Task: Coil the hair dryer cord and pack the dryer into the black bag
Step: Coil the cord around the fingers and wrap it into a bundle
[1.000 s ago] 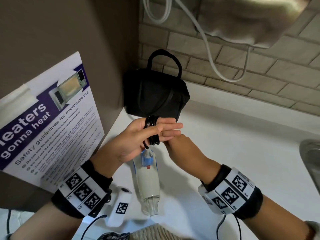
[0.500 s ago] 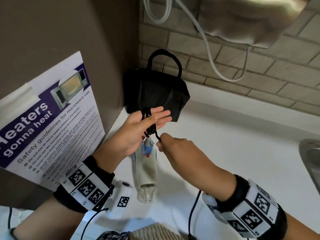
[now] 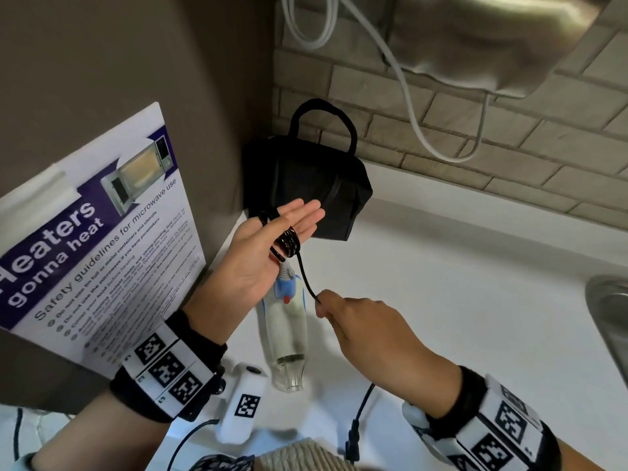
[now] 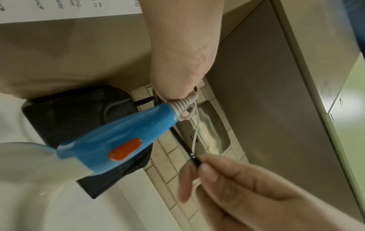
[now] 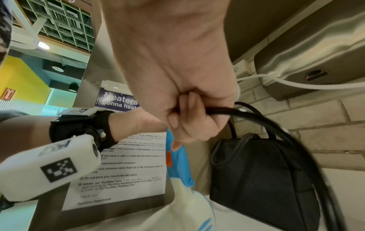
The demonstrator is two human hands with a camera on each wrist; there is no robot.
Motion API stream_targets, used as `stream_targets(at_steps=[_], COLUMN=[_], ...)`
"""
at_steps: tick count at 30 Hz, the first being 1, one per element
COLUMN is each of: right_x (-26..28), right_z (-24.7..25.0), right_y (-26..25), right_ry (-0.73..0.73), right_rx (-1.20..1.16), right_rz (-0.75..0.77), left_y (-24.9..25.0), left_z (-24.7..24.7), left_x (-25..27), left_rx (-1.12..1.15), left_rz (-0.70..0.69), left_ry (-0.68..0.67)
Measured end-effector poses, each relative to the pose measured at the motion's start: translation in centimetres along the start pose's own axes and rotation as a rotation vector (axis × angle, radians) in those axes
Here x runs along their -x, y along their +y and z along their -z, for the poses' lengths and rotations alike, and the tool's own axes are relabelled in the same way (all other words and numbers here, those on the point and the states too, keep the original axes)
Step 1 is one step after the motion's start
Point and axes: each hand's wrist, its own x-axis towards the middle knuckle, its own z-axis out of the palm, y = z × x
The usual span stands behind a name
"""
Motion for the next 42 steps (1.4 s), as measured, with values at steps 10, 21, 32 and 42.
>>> stream_targets(at_steps=[10,21,32,42], right_x=[0.1,-3.9,-4.6,-4.5], right_z=[4.6,7.0,5.7,5.6], right_y=[-0.7,2.1,2.5,2.4], right_ry=[0.264,0.465,0.004,-0.094], right_rx=[-0.101,-0.300,-0.782,-1.127], right_rz=[0.121,0.141,0.077,0.004], left_y=[-0.5,0.1,0.3,0.3], left_z=[-1.1,-2.0,-1.5,-1.8], left_x=[0.6,1.7,1.6,1.6], left_rx=[-0.232,-0.419,-0.302,-0.282], left_rz=[0.078,0.244,0.297,0.253], left_ry=[-0.155,-0.344,-0.345,-0.327])
